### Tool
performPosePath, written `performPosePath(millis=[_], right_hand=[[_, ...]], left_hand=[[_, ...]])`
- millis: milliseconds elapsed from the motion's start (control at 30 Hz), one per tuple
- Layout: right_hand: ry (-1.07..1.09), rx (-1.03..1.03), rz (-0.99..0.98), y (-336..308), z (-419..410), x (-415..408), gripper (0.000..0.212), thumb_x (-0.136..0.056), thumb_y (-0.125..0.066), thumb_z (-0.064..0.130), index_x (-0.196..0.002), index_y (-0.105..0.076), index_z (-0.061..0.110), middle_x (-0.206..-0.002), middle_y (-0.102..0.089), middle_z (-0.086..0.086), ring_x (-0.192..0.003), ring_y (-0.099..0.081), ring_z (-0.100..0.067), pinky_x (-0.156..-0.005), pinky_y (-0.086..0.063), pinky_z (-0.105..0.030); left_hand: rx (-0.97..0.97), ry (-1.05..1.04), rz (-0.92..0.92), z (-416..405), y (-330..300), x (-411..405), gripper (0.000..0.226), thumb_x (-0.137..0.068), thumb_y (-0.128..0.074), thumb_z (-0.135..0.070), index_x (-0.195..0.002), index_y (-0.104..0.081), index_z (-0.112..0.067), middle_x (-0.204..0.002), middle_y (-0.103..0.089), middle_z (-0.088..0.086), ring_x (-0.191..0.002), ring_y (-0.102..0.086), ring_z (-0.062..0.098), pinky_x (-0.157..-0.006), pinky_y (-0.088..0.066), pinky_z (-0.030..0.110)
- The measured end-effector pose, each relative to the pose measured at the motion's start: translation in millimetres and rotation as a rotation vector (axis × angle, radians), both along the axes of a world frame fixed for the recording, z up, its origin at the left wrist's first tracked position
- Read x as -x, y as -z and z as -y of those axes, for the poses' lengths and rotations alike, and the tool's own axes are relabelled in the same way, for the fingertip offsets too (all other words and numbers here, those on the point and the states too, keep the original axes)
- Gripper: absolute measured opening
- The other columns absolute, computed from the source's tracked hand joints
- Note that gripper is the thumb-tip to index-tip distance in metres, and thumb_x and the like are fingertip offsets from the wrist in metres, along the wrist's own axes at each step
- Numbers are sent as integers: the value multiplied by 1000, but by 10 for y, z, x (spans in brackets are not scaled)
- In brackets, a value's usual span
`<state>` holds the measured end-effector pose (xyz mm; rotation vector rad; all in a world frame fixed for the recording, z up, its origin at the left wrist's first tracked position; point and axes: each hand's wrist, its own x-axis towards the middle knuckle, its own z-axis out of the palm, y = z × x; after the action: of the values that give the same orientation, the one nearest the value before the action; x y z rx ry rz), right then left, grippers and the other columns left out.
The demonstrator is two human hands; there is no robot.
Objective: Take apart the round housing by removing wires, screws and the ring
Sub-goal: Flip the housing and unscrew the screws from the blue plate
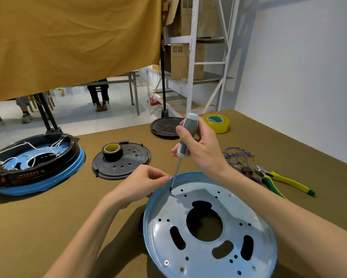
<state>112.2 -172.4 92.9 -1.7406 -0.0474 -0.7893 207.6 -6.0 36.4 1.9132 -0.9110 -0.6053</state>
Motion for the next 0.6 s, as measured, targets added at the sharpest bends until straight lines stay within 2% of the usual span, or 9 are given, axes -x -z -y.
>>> performPosePath(millis=[133, 300, 400, 500, 600], right_hand=[[12, 67, -9, -3, -13, 61, 23, -102, -62, 24, -114, -51, 7, -92, -63, -20, -67, -73, -29, -66, -61, -57], [-5, 97, -8, -11, -25, 106, 14, -102, -63, 26, -110, -53, 19, -88, -64, -6, -68, -73, -29, -66, -61, -56], [-8, 90, -12, -9, -32, 131, 17, -101, -63, 26, -110, -53, 16, -88, -63, -8, -68, -72, -29, -67, -61, -58], [-17, 83, -13, -2, -37, 161, 18, -101, -63, 27, -110, -52, 14, -88, -62, -9, -67, -72, -31, -67, -61, -58], [-10, 97, -5, 11, -40, 189, 18, -102, -63, 26, -111, -52, 14, -87, -64, -6, -68, -72, -29, -68, -62, -56]], left_hand=[[-5, 40, 24, 39, -11, 78, 21, -101, -62, -36, -96, -82, -34, -87, -79, -11, -74, -69, -2, -58, -51, 13], [5, 50, 73, 48, -37, 121, 26, -102, -61, -35, -87, -81, -42, -89, -80, -14, -84, -72, 1, -68, -57, 15], [6, 59, 83, 46, -27, 120, 28, -102, -61, -37, -85, -80, -50, -90, -80, -12, -85, -72, 7, -69, -59, 22], [17, 46, 104, 53, -13, 127, 33, -101, -62, -38, -78, -76, -58, -88, -78, -18, -84, -71, 0, -65, -57, 15], [15, 38, 112, 59, 0, 121, 33, -100, -63, -38, -76, -76, -56, -87, -78, -19, -83, -71, -1, -65, -56, 12]])
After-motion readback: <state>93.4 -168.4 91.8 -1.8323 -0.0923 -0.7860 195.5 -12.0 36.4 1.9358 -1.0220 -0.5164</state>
